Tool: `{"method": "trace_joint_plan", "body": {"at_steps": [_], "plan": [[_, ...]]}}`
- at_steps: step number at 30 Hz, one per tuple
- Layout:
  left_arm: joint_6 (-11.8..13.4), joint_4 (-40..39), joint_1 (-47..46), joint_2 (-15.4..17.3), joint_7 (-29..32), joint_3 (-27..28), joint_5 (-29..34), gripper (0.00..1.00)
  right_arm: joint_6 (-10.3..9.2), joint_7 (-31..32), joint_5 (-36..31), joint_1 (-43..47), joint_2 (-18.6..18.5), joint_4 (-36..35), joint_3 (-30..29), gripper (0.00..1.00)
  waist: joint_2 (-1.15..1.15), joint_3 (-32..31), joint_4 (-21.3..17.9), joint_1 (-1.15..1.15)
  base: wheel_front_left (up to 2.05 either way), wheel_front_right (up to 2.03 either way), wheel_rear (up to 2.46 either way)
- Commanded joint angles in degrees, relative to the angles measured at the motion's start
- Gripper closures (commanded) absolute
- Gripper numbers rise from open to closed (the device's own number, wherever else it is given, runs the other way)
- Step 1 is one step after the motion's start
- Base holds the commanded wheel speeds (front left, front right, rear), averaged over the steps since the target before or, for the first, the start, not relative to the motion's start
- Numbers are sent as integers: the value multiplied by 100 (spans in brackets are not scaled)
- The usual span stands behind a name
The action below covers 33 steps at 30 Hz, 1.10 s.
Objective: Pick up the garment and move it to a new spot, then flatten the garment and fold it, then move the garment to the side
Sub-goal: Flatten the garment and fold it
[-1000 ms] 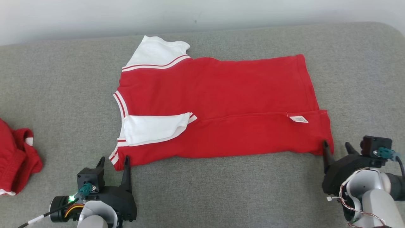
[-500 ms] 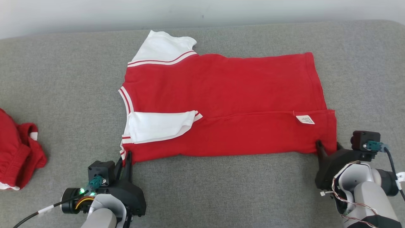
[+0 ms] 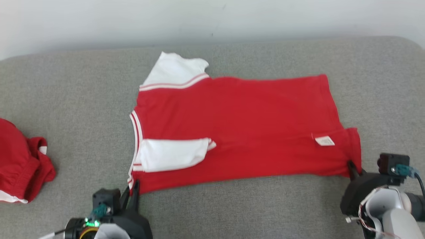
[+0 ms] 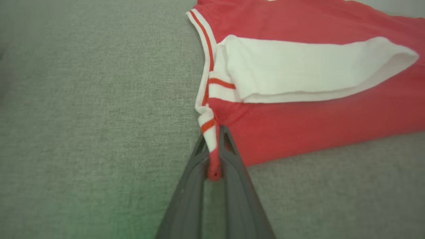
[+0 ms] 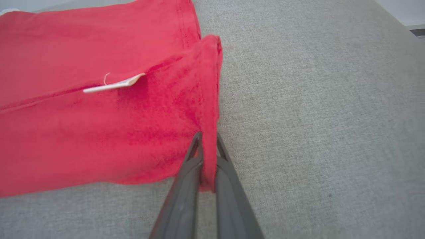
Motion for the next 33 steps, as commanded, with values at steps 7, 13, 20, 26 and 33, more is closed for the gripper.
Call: {"method": "trace_joint_plan", "body": {"at_steps": [7, 13, 20, 26, 33], "plan": [[259, -708, 752, 253, 142, -42, -18, 100, -15, 265, 78, 706, 10, -772, -88, 100, 0, -182, -89, 0, 0, 0, 0], [500, -1343, 1291, 321, 231, -92, -36, 100, -15, 464, 150, 1212, 93, -1295, -142, 100, 0, -185, -73, 0, 0, 0, 0], [706, -1591, 1581, 425, 298, -10, -114, 100, -15, 566, 221, 1510, 146, -1440, -197, 100, 0, -188, -42, 0, 0, 0, 0], [680, -1626, 1643, 408, 359, -79, -168, 0, -15, 592, 210, 1570, 172, -1357, -148, 0, 0, -228, -40, 0, 0, 0, 0], [752, -1622, 1581, 489, 300, 4, -166, 0, -15, 577, 124, 1607, 177, -1512, -245, 0, 0, -267, -49, 0, 0, 0, 0]]}}
